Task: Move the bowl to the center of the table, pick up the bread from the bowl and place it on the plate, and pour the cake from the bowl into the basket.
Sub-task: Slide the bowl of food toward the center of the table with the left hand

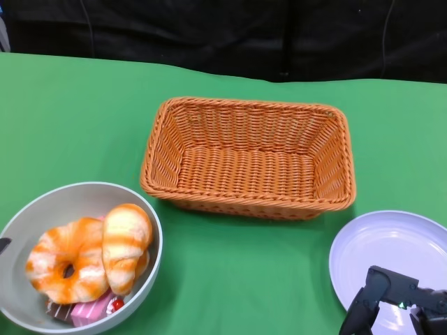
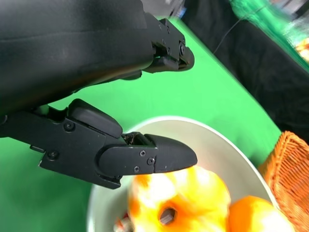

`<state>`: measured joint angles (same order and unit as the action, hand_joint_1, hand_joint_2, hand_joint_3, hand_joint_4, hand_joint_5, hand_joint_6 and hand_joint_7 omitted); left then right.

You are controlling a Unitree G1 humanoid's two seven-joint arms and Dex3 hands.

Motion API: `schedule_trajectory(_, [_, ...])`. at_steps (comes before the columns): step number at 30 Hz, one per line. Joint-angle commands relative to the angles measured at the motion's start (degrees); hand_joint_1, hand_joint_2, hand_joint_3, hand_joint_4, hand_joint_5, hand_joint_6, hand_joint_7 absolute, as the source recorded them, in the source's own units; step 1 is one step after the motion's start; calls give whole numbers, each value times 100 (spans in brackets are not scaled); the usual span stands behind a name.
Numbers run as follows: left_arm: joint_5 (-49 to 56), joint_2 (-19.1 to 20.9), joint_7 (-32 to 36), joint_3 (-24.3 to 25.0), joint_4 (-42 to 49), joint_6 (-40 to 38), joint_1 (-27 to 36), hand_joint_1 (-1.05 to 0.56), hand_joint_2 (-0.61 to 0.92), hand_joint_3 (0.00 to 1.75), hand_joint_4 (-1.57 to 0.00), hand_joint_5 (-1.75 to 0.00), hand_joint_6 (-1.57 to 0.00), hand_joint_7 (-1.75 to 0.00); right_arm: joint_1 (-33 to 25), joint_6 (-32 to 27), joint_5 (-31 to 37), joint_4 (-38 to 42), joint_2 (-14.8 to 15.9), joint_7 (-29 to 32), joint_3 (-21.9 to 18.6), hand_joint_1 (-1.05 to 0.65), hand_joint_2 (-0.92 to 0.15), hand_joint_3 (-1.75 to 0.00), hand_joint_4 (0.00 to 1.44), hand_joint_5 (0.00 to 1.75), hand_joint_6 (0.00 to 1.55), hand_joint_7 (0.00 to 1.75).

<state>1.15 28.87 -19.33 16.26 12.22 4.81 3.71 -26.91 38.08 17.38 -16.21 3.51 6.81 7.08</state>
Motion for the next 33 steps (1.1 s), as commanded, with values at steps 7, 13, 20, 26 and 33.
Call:
schedule_trajectory(7, [-1159, -80, -537, -114, -907, -3043, -261, -55, 92, 68, 0, -2, 0, 0, -73, 58, -88, -38, 30, -40, -40, 3, -14, -173, 96, 173, 91, 143])
schedule_trajectory(13, [-2198, -167, -813, 132, -712, -4857, -946, -58, 92, 68, 0, 0, 0, 0, -108, 47, -29, -86, 10, -35, -40, 1, -13, -173, 95, 174, 90, 143])
schedule_trajectory(20, [-2887, -285, -822, 166, -761, -5969, -1307, -58, 92, 75, 0, 0, 0, 0, -157, -54, -28, -195, -21, -60, -10, 1, -12, -174, 95, 174, 91, 143])
schedule_trajectory(26, [-3118, -482, -578, 207, -866, -6533, -1466, -61, 92, 76, 0, 0, 0, 0, -154, -34, 10, -210, -11, -39, -22, 2, -12, -174, 95, 174, 91, 142])
schedule_trajectory(33, [-3264, -708, -271, 161, -1118, -7074, -1536, -62, 92, 76, 0, 0, 0, 0, -147, -44, -2, -231, -9, -52, -4, 2, -13, -174, 95, 173, 91, 143])
